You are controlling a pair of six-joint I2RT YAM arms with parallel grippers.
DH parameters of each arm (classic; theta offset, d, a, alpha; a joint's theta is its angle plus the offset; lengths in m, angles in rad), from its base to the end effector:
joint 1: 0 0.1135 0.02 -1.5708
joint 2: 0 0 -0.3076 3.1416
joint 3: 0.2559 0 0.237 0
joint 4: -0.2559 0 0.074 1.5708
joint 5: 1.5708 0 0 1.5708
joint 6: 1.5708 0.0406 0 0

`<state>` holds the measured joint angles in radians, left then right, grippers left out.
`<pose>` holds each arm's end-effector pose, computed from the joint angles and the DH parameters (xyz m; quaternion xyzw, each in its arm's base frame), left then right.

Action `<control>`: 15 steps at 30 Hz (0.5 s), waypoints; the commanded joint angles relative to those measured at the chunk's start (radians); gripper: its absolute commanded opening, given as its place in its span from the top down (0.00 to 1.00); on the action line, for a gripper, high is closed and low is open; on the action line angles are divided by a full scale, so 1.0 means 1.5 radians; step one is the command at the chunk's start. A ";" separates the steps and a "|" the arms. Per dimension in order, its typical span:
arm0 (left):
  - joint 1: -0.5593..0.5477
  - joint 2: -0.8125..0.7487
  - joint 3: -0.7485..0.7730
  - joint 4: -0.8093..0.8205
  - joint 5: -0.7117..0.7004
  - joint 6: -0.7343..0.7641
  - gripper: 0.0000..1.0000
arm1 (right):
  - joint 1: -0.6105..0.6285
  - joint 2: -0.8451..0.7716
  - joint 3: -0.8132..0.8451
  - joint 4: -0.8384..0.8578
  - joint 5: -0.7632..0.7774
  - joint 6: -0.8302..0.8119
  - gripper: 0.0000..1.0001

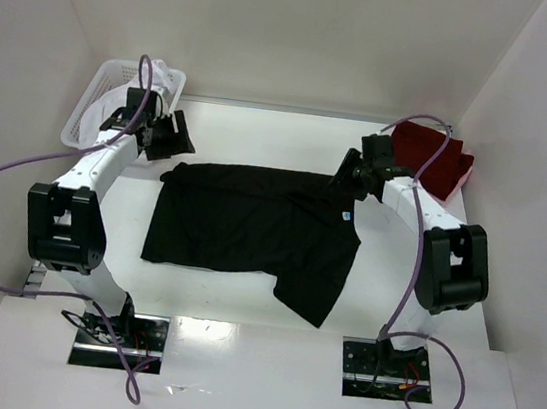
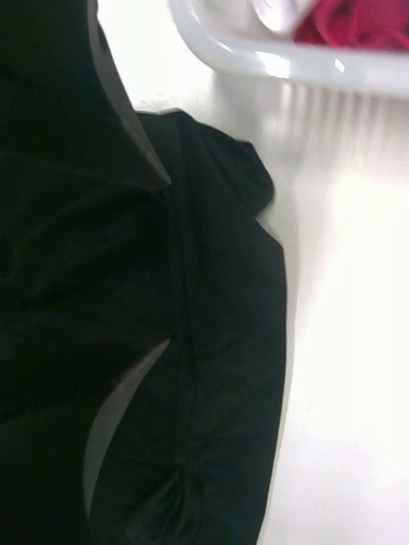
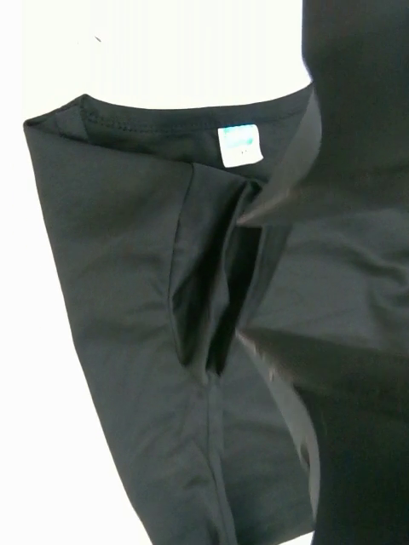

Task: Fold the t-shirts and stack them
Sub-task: Fold the flattened tshirt in 1/3 of the way

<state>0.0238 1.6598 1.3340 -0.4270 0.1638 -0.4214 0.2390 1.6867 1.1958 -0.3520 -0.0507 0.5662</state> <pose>0.3671 0.0021 0.3254 -0.1701 0.8991 -0.1519 0.3737 0.3515 0.0878 0.2783 0.1433 0.9232 0.1612 0.3181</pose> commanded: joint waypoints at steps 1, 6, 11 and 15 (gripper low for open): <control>0.000 0.066 0.017 0.063 0.063 -0.012 0.38 | 0.005 0.065 0.054 0.054 -0.027 -0.028 0.55; 0.000 0.144 0.034 0.066 0.071 -0.019 0.69 | 0.019 0.124 0.071 0.067 -0.056 -0.034 0.63; -0.025 0.187 0.051 0.019 0.065 -0.004 0.75 | 0.038 0.134 0.071 0.067 -0.067 -0.034 0.65; -0.025 0.182 0.027 -0.010 0.057 -0.004 0.77 | 0.038 0.117 0.052 0.060 -0.076 -0.034 0.66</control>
<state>-0.0051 1.9451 1.3608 -0.3932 0.2413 -0.4446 0.2844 1.8885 1.2591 -0.2975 -0.1424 0.5293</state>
